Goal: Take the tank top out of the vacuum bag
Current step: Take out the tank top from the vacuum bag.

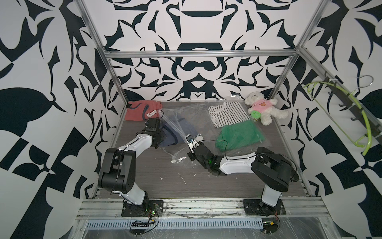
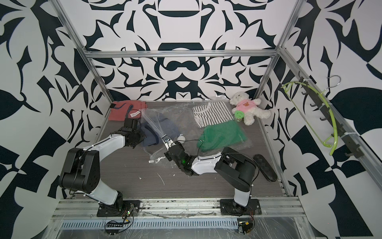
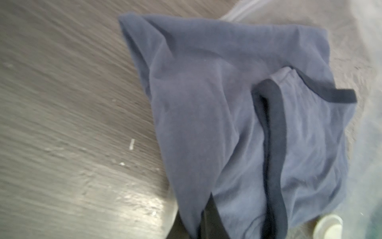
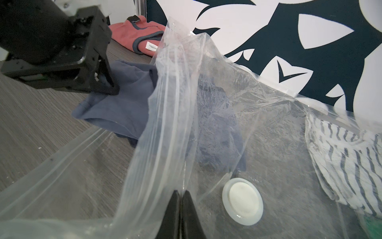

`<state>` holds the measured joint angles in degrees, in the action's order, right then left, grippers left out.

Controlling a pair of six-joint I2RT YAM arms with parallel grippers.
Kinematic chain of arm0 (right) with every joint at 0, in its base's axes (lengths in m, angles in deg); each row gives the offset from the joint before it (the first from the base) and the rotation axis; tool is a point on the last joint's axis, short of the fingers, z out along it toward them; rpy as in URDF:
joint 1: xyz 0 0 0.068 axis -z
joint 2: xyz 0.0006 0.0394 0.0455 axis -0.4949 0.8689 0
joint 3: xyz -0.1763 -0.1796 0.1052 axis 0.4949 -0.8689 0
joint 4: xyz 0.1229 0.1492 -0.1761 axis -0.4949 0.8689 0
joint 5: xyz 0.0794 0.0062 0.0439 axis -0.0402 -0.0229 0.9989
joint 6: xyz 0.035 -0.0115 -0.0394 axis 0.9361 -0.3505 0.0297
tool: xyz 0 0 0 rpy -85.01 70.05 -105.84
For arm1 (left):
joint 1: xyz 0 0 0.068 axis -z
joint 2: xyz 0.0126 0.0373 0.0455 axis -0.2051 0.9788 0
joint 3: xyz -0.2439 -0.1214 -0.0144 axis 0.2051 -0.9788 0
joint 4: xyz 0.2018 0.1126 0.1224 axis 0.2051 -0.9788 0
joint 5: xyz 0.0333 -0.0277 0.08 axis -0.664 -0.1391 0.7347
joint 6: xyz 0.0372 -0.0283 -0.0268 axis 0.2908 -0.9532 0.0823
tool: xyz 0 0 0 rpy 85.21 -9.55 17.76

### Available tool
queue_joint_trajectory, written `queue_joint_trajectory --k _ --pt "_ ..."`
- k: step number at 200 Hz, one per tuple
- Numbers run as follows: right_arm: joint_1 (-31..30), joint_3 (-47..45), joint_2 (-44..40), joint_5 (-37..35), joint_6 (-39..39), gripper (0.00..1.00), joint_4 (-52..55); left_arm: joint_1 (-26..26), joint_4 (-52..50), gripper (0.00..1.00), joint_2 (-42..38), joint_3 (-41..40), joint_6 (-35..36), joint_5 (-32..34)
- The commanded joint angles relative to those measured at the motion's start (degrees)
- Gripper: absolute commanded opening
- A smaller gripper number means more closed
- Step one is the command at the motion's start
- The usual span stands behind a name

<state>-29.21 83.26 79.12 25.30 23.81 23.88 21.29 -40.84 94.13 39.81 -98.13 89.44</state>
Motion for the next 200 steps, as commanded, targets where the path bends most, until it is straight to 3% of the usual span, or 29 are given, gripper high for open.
queue_joint_trajectory --k 1,86,200 --pt "-0.1 1.9 -0.6 -2.3 -0.4 0.08 -0.6 -2.1 -3.2 0.00 -1.1 -2.2 -0.9 -0.1" --pt "0.0 2.2 -0.2 -3.2 -0.5 0.08 -0.6 -3.6 -5.1 0.00 -1.2 -2.1 -0.8 0.1" --pt "-0.1 2.7 0.0 -4.7 -1.3 0.07 -0.2 -10.0 -7.8 0.00 -4.5 -5.1 -0.5 -2.2"
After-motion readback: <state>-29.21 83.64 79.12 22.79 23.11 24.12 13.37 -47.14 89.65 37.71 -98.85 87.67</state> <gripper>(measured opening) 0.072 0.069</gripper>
